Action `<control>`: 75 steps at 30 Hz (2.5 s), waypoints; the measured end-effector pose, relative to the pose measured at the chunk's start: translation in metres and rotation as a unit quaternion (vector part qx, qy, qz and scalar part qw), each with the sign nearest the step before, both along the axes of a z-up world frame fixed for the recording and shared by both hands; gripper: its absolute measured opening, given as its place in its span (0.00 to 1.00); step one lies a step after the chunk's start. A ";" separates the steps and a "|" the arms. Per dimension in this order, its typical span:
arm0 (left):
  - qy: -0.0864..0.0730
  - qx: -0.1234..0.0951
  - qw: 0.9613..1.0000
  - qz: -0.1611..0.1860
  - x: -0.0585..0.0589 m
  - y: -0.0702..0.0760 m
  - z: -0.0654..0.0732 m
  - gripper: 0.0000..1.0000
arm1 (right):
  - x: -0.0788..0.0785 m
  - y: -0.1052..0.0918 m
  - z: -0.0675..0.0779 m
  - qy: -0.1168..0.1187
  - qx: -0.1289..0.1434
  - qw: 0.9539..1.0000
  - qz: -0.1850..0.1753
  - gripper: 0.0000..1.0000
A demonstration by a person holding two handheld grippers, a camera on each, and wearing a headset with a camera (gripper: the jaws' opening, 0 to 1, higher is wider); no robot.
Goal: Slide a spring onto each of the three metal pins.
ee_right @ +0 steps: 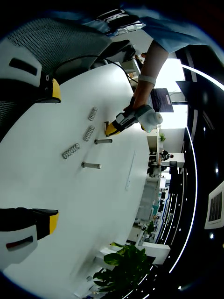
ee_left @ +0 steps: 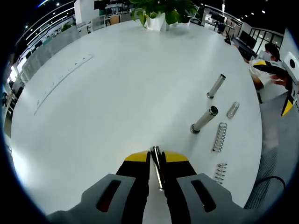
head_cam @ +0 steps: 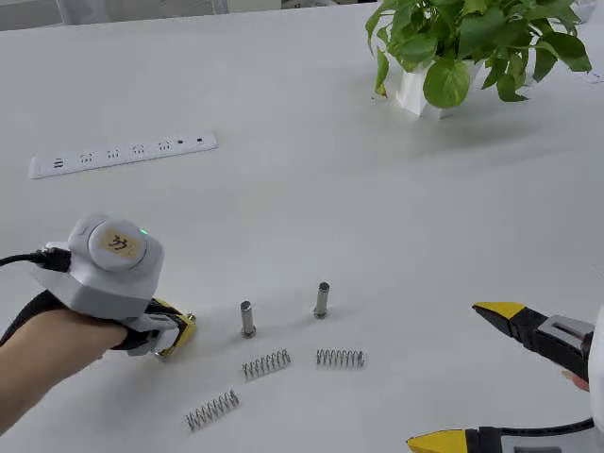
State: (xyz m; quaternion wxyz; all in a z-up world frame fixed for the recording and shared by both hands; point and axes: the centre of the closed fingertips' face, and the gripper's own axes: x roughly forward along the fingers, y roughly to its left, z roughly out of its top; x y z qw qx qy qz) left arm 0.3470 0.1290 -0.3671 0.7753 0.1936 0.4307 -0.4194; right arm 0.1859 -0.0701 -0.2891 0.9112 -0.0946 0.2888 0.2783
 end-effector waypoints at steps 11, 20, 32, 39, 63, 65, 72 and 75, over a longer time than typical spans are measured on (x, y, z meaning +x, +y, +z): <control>-0.007 0.032 0.999 0.000 0.003 0.001 -0.001 0.06 | -0.001 0.001 -0.001 0.000 -0.002 1.000 0.001 0.92; -0.008 0.016 0.999 0.032 0.004 0.004 -0.001 0.05 | -0.001 0.001 -0.001 0.000 -0.003 1.000 0.003 0.92; 0.007 -0.022 0.998 0.065 -0.001 0.003 0.002 0.04 | -0.001 0.004 -0.001 0.001 -0.005 1.000 0.007 0.91; 0.000 -0.038 0.997 0.069 0.000 0.003 0.014 0.04 | -0.001 0.007 -0.001 0.001 -0.005 1.000 0.010 0.91; -0.026 -0.070 0.994 0.084 -0.006 0.017 0.039 0.04 | 0.001 0.018 0.001 -0.005 0.000 1.000 0.022 0.91; -0.027 -0.071 0.994 0.084 -0.006 0.018 0.040 0.04 | 0.000 0.019 0.001 -0.005 0.000 1.000 0.023 0.91; -0.032 -0.075 0.993 0.086 -0.012 0.020 0.042 0.04 | 0.000 0.021 0.002 -0.006 0.000 1.000 0.026 0.90; -0.034 -0.073 0.993 0.085 -0.015 0.022 0.043 0.04 | -0.001 0.023 0.002 -0.005 0.000 1.000 0.028 0.90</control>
